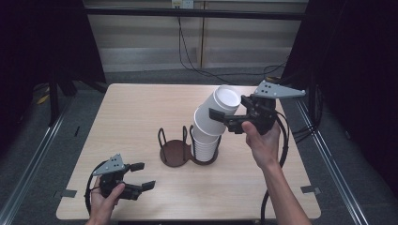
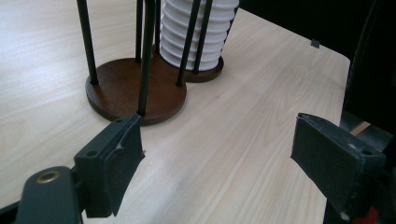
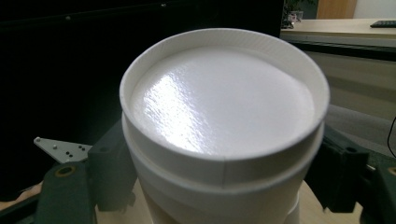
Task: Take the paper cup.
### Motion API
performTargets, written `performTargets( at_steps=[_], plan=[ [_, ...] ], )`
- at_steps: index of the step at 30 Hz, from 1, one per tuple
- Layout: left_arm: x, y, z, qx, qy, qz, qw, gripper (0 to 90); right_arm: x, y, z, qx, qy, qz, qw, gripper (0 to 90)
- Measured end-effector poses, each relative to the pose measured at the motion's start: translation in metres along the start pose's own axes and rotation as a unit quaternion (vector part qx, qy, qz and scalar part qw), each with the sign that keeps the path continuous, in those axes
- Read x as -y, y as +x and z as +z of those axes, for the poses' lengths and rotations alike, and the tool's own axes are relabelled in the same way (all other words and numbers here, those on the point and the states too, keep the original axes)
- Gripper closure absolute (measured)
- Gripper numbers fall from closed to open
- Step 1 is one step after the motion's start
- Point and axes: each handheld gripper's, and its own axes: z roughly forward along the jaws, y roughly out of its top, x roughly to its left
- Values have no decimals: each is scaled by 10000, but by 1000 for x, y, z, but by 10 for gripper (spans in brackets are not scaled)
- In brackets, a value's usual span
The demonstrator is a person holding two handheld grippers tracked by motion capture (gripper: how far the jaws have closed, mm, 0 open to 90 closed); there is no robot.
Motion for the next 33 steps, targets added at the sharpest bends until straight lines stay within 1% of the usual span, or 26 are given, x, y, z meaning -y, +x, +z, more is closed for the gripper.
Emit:
performTargets(
  at_steps=[3,4,5,6,7,8,9,10,13,14,19,22,24,25,27,28,30,31,33],
  plan=[
    [-2,-2,2,45,15,51,10000,162,3,0,-1,-7,35,7,10000,216],
    [-3,-4,4,80,29,120,9999,161,6,0,-1,-60,24,50,10000,216],
    [-4,-6,5,121,12,116,9999,161,7,1,-2,-73,24,70,9999,216],
    [-6,-7,6,122,-6,103,9999,161,8,1,-3,-73,14,41,10000,216],
    [-8,-8,7,157,13,161,9997,161,9,2,-3,-109,1,32,9999,216],
    [-8,-8,7,157,13,161,9997,161,9,2,-3,-109,1,32,9999,216],
    [-11,-10,8,151,7,251,9996,161,9,3,-4,-128,4,43,9999,216],
    [-13,-12,9,126,-37,295,9995,162,10,4,-5,-140,18,35,9999,216],
    [-19,-16,14,157,-66,366,9992,162,13,5,-5,-136,23,35,9999,218],
    [-19,-17,14,177,-26,400,9990,162,13,5,-6,-125,28,29,9999,218],
    [-19,-16,13,152,-69,389,9991,163,14,8,-9,-121,100,3,9999,218],
    [-19,-14,11,122,-93,358,9992,163,15,12,-13,-95,302,-54,9995,219],
    [-21,-14,10,141,-115,350,9992,163,16,15,-14,-98,406,-96,9991,219],
    [-21,-14,10,141,-115,350,9992,163,16,15,-14,-98,406,-96,9991,219],
    [-23,-16,10,168,-132,382,9990,163,19,19,-15,-145,524,-112,9985,219],
    [-26,-18,10,177,-145,435,9988,162,22,22,-14,-145,627,-137,9978,219],
    [-27,-19,10,182,-178,432,9987,161,23,23,-14,-157,671,-145,9975,220],
    [-29,-20,11,169,-196,430,9987,160,27,24,-11,-196,737,-130,9970,220],
    [-34,-22,13,210,-207,505,9983,160,28,24,-10,-203,767,-126,9968,220]
  ],
)
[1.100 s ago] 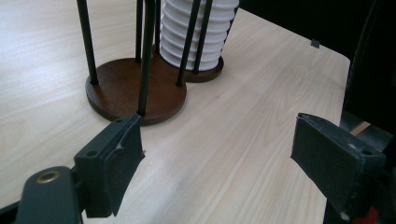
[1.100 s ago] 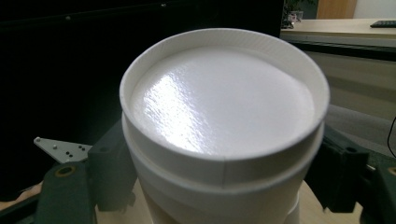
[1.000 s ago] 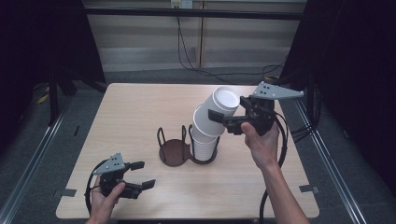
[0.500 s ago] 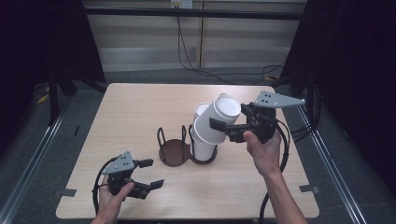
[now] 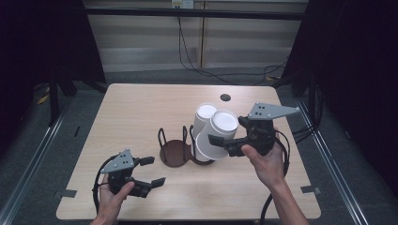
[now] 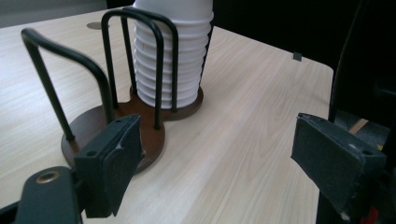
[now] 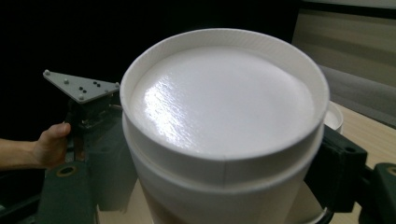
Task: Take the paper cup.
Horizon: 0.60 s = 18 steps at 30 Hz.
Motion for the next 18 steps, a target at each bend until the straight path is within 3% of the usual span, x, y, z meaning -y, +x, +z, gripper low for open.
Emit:
performTargets(
  at_steps=[9,18],
  plan=[
    [-10,-2,7,150,-129,81,9998,158,16,4,13,-156,232,39,9996,221],
    [-19,-12,21,328,-163,300,9989,158,36,1,24,-306,391,207,9985,222]
  ],
)
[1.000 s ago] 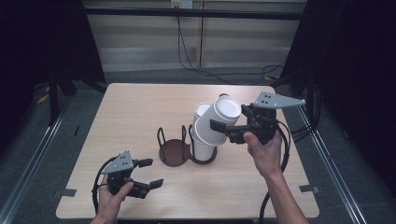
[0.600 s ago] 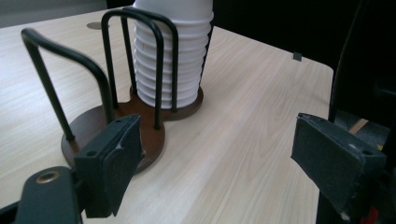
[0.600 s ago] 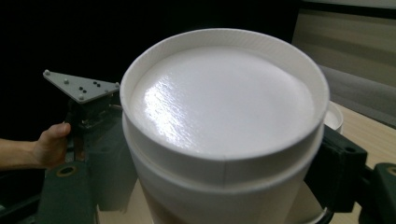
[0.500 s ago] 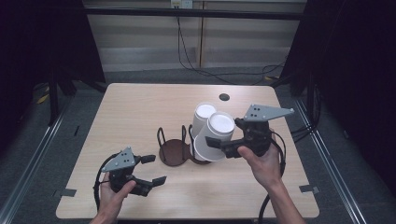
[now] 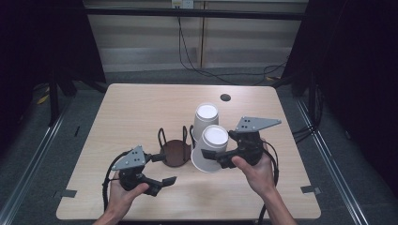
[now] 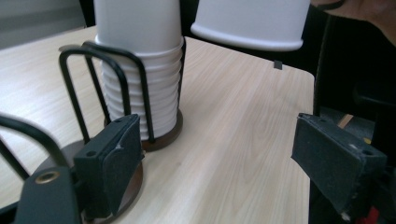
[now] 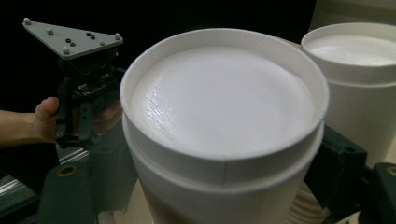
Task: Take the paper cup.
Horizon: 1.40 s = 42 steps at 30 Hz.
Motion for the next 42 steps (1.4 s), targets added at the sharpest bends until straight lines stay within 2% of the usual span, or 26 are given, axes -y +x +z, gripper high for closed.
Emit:
performTargets(
  at_steps=[6,13,17,23,26,31,32,34,39,42],
  plan=[
    [-9,-2,8,148,-90,98,9998,158,4,2,10,-123,164,-21,9998,222],
    [-5,-4,13,251,-69,129,9996,157,14,1,21,-267,253,32,9993,223],
    [-4,-7,15,304,-49,283,9991,156,16,2,27,-262,306,56,9992,222],
    [-1,-8,17,255,-44,282,9993,156,20,6,37,-374,399,68,9985,223],
    [1,-8,19,385,-103,221,9990,156,23,9,44,-507,424,108,9978,222],
    [2,-8,20,365,-121,216,9990,156,24,13,47,-568,423,107,9974,222],
    [2,-8,20,445,-146,177,9987,156,24,13,48,-581,416,107,9974,222],
    [4,-8,22,465,-150,147,9987,156,24,14,48,-635,398,114,9971,222],
    [6,-9,27,450,-48,145,9989,155,26,16,52,-724,409,103,9965,223],
    [8,-8,29,555,15,172,9983,152,27,19,57,-730,474,81,9962,223]
  ],
)
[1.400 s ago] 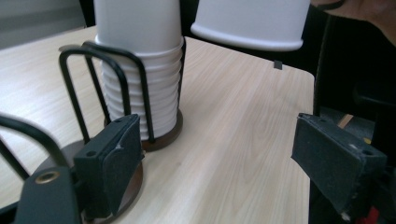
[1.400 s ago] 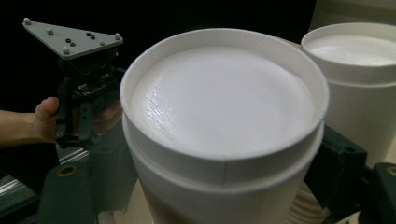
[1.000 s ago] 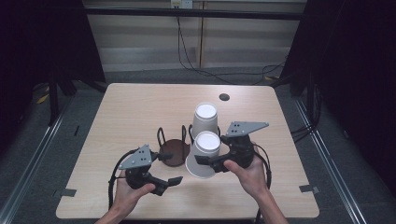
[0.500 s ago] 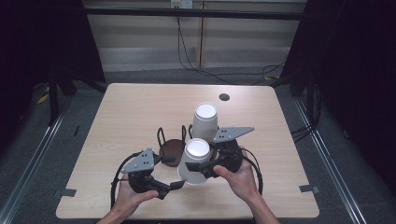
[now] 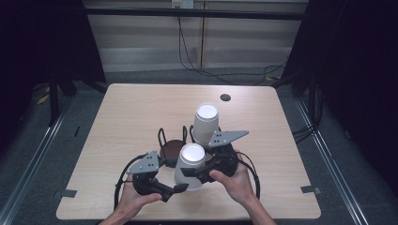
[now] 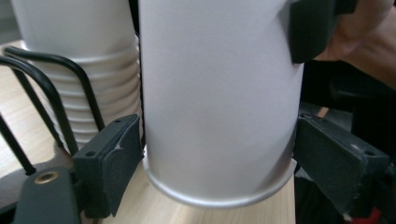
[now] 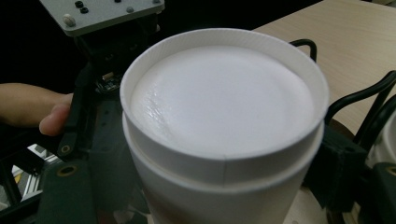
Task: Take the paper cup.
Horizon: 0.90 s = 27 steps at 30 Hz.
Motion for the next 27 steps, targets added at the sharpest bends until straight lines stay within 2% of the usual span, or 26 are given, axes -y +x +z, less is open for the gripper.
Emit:
performTargets(
  at_steps=[5,8,9,12,16,23,27],
  plan=[
    [3,2,4,101,-4,-61,9999,120,1,2,6,-41,35,-16,10000,223],
    [5,3,4,195,-52,-181,9996,112,2,3,9,-71,55,1,10000,224],
    [5,2,4,135,-49,-162,9998,109,3,4,10,-84,66,-8,9999,224],
    [5,1,6,187,-164,-174,9995,94,1,7,10,-115,-9,-28,9999,224],
    [5,0,7,180,-179,-216,9994,72,1,8,11,-161,-34,-24,9999,225],
    [7,-3,11,226,-189,-286,9992,111,1,13,16,-243,-46,-50,9997,225],
    [6,-5,9,203,-168,-257,9993,130,1,13,15,-298,-63,-39,9995,225]
  ],
)
